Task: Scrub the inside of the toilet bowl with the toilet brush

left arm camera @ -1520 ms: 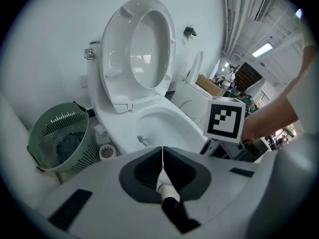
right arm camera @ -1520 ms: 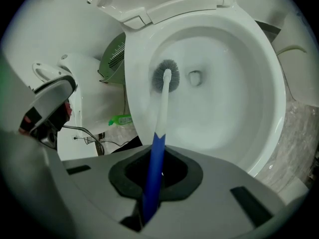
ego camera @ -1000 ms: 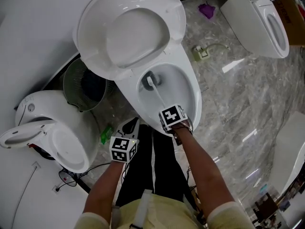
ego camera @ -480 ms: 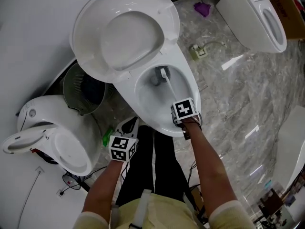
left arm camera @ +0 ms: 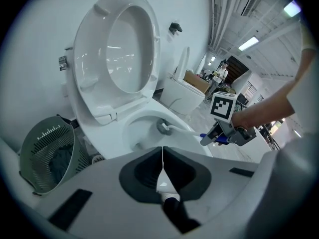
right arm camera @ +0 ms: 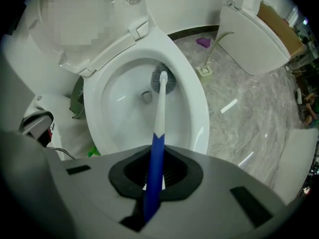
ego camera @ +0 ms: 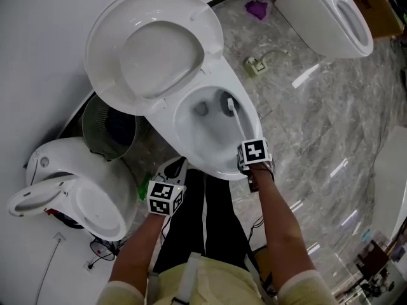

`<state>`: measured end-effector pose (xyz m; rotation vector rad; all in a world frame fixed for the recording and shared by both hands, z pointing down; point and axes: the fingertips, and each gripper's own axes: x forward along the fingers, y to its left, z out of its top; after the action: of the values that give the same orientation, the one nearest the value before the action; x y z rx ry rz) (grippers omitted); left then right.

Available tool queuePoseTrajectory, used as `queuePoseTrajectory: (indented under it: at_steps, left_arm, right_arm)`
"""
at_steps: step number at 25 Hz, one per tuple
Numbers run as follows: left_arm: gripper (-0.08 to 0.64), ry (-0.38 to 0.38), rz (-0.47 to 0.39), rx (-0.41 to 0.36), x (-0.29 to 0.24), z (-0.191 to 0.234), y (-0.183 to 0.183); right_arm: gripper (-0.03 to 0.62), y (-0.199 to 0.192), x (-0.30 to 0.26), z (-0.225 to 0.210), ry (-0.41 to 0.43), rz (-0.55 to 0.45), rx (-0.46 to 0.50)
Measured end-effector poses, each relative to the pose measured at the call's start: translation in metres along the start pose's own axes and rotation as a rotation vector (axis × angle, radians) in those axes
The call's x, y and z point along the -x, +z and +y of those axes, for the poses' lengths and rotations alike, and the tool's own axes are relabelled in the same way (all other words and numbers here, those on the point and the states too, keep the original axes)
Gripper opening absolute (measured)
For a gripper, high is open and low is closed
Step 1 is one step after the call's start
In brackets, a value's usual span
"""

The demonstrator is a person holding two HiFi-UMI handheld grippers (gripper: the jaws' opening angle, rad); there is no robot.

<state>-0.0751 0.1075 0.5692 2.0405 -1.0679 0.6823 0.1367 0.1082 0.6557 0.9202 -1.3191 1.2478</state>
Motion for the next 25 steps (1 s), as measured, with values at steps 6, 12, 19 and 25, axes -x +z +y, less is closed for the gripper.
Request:
queuePoseTrajectory:
  at_steps: [6,12,19,25]
  left_arm:
    - [0.015,-0.029,0.011,-0.035,-0.001,-0.010,0.002]
    - [0.015,-0.058,0.025,-0.064,0.001,-0.025,-0.002]
    - [0.015,-0.076,0.040,-0.087,0.008,-0.035,-0.008]
    - [0.015,-0.092,0.056,-0.105,0.014,-0.042,-0.015]
  right_arm:
    - [0.032,-0.038,0.002,-0.011,-0.012,0.019,-0.064]
    - [0.032,-0.076,0.004,-0.015,-0.018,0.045,-0.095]
    - [0.032,-0.118,0.007,-0.016,-0.031,0.089,-0.122]
    - [0.032,-0.150,0.006,-0.011,-0.025,0.140,-0.133]
